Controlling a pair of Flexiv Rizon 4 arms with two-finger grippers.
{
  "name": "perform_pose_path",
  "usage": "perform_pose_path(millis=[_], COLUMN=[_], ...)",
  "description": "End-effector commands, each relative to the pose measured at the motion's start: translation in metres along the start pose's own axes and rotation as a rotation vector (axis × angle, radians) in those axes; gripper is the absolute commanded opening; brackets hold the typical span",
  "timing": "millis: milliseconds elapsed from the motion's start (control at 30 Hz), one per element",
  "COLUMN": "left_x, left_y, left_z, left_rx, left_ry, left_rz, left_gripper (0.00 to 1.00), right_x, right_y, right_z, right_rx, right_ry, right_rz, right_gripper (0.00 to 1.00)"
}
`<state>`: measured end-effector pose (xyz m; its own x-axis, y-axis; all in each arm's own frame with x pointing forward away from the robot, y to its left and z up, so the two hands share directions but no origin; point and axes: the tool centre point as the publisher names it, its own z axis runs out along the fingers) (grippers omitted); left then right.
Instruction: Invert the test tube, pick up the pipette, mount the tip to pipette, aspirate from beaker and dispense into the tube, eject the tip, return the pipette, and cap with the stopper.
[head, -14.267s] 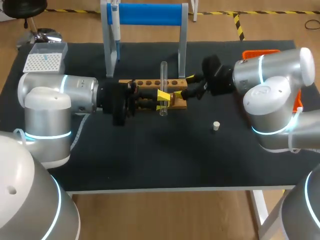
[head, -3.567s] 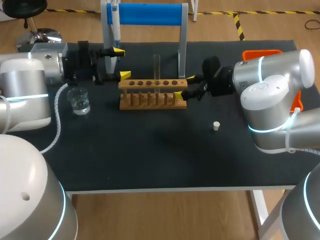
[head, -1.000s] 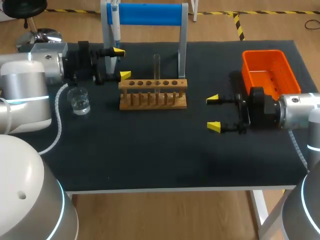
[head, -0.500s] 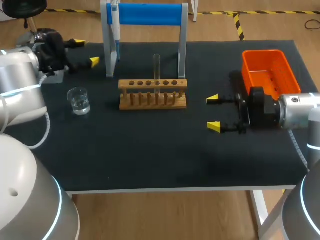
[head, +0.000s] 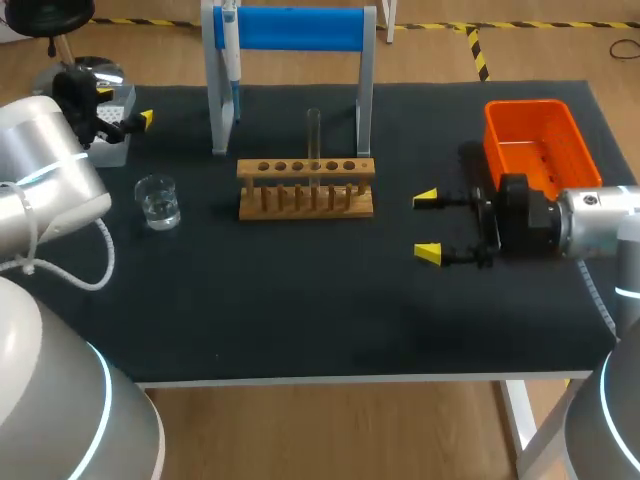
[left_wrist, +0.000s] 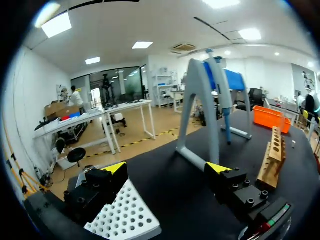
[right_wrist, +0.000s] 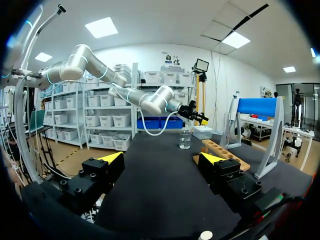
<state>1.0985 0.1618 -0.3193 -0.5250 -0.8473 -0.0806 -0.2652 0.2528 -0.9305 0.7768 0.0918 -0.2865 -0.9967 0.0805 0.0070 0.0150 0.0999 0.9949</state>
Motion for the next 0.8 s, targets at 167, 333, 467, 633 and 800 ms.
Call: perform_pose_path(millis=[167,333,467,633,800], left_x=[-0.003,-0.011,-0.014,-0.018,-0.019], left_y=[0.010,0.016,0.022,0.029,0.035], left_z=[-0.009,-0.021,-0.029,-0.038,-0.046], left_rx=[-0.047,-0.072,-0.082,-0.092,-0.104], left_ry=[-0.305,-0.391,-0.408,-0.444,-0.472], left_rz=[-0.048,-0.090,-0.102,-0.129,-0.149], left_gripper=[1.00,1.00,1.00,1.00,1.00], right_x=[0.001,0.001,0.001,0.001,0.001], right_y=[0.000,0.000,0.000,0.000,0.000], right_z=[0.000,0.000,0.000,0.000,0.000], right_rx=[0.001,0.001,0.001,0.001,0.001], right_ry=[-0.003,-0.003,-0.003,-0.003,-0.003], right_rz=[-0.001,-0.001,-0.001,-0.001,-0.001], right_gripper=[1.00,1.00,1.00,1.00,1.00])
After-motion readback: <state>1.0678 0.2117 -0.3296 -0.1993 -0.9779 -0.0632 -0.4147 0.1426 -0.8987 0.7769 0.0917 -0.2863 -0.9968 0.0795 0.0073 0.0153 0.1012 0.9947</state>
